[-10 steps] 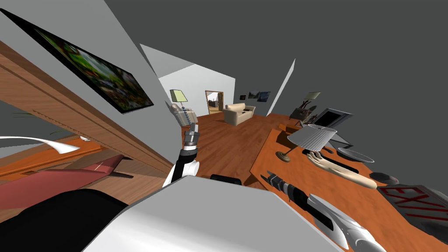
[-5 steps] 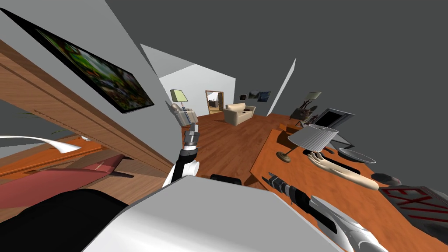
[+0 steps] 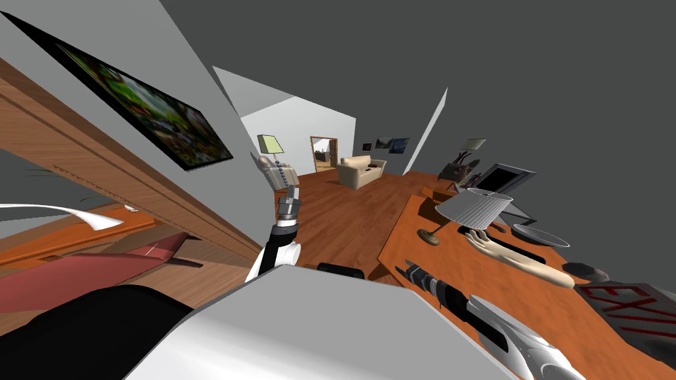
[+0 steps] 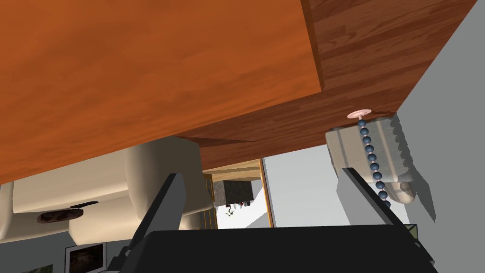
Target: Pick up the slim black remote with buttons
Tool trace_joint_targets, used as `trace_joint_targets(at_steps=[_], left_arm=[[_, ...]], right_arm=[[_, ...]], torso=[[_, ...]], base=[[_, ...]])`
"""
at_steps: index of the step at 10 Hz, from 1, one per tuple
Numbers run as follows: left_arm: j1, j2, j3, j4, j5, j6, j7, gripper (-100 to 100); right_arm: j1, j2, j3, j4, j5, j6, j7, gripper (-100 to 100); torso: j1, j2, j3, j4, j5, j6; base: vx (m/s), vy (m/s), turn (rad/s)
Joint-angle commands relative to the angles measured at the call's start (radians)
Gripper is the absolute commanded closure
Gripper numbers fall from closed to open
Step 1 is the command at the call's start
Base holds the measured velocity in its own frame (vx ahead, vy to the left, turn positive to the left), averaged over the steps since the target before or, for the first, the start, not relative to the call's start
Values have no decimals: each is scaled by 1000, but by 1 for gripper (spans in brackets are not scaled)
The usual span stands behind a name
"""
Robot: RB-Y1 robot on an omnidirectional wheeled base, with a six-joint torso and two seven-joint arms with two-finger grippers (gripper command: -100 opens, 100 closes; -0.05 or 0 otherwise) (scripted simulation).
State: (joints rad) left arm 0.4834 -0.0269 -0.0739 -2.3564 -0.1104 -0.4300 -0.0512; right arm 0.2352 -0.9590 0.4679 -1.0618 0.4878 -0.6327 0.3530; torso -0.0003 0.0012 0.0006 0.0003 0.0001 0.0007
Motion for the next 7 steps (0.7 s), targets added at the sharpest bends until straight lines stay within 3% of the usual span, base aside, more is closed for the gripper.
trace_joint_targets(at_steps=[1,2,4,7], left_arm=[[0,0,0,0,0,0,0,0],[0,0,0,0,0,0,0,0],[0,0,0,0,0,0,0,0],[0,0,0,0,0,0,0,0]], right_arm=[[34,-11,6,23,-4,23,-6,-100],[53,-20,12,37,-4,35,-8,-100],[53,-20,12,37,-4,35,-8,-100],[108,-53,33,87,4,69,-14,-100]], torso=[[0,0,0,0,0,0],[0,-2,-1,0,0,-1],[0,-4,-2,-1,0,0],[0,-3,-1,-1,0,0]], base=[[35,4,127],[70,5,168],[47,1,1],[39,-1,135]])
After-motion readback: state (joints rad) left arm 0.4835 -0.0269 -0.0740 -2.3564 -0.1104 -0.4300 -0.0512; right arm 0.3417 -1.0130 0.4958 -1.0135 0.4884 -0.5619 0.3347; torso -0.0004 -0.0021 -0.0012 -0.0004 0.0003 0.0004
